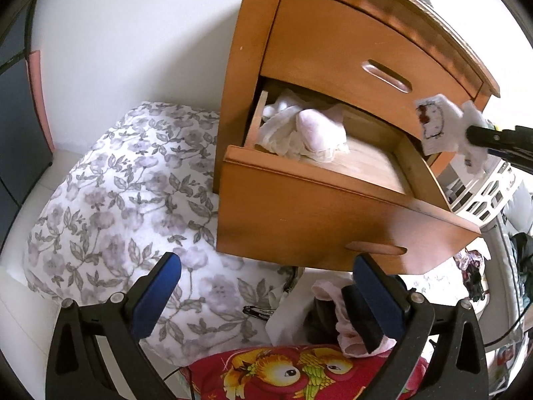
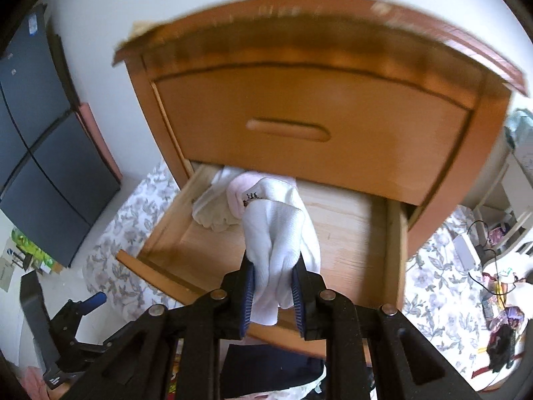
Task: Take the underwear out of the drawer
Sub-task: 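Carry the white sock back from the drawer toward the bed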
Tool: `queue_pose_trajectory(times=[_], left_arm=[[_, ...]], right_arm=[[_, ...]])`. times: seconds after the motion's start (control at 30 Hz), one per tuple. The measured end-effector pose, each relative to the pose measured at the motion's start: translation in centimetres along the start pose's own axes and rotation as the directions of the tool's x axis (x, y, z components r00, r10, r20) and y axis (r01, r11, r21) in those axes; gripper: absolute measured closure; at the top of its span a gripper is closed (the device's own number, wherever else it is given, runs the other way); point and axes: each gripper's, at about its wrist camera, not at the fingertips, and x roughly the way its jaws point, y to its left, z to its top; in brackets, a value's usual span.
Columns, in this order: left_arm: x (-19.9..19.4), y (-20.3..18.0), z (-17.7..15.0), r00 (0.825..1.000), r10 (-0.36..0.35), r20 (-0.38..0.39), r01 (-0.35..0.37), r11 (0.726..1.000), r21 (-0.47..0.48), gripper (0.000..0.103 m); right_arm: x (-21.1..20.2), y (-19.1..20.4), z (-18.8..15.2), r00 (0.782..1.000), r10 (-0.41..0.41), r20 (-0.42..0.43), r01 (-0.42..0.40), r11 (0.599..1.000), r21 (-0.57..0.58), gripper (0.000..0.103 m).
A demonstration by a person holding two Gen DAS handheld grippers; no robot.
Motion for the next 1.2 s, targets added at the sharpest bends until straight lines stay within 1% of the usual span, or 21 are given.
queue_pose_trajectory(times=[0.17, 0.23, 0.3, 0.4, 0.57, 0.8, 0.97, 1.2], left_arm=[[-1.1, -1.0, -0.2, 1.000, -0.005, 0.015, 0.005, 1.000, 0.021, 0.000], [-1.5, -1.3, -0.3, 1.000, -0.009, 0.021, 0.008, 1.000, 0.025, 0.000], [-1.9, -1.6, -0.4, 1.000, -0.010, 0.026, 0.010, 0.999, 0.031, 0.000], [-2.3, -2.0, -0.6, 1.000, -0.006, 0.029, 0.005, 0.999, 0.038, 0.000], [-2.9, -2.9, -0.9, 0.999, -0.009, 0.031, 0.007, 0.998, 0.059, 0.000], [-3.5, -4.4, -1.3, 1.000, -0.010, 0.028, 0.008, 0.996, 0.089, 0.000], [-3.8, -5.2, -1.5, 1.000, -0.004, 0.028, 0.001, 0.994, 0.107, 0.000], [-4.0, -5.8, -1.7, 1.000, 0.007, 0.027, -0.011, 0.992, 0.123, 0.000]], right_arm=[[-2.8, 0.1, -1.8, 0.998, -0.016, 0.065, 0.015, 1.000, 0.017, 0.081], [-4.1, -0.2, -2.6, 0.995, -0.040, 0.091, 0.038, 0.999, 0.030, 0.081], [-5.1, -0.5, -3.4, 0.992, -0.055, 0.111, 0.050, 0.998, 0.050, 0.081], [-6.1, -1.0, -5.0, 0.990, -0.057, 0.132, 0.044, 0.994, 0.098, 0.081], [-7.2, -1.4, -7.2, 0.988, -0.061, 0.139, 0.043, 0.991, 0.129, 0.081], [-8.6, -2.6, -9.2, 0.986, -0.069, 0.153, 0.043, 0.985, 0.170, 0.081], [-9.2, -3.3, -10.1, 0.985, -0.064, 0.161, 0.033, 0.981, 0.192, 0.081], [-9.0, -3.8, -10.9, 0.988, -0.049, 0.148, 0.018, 0.979, 0.201, 0.081]])
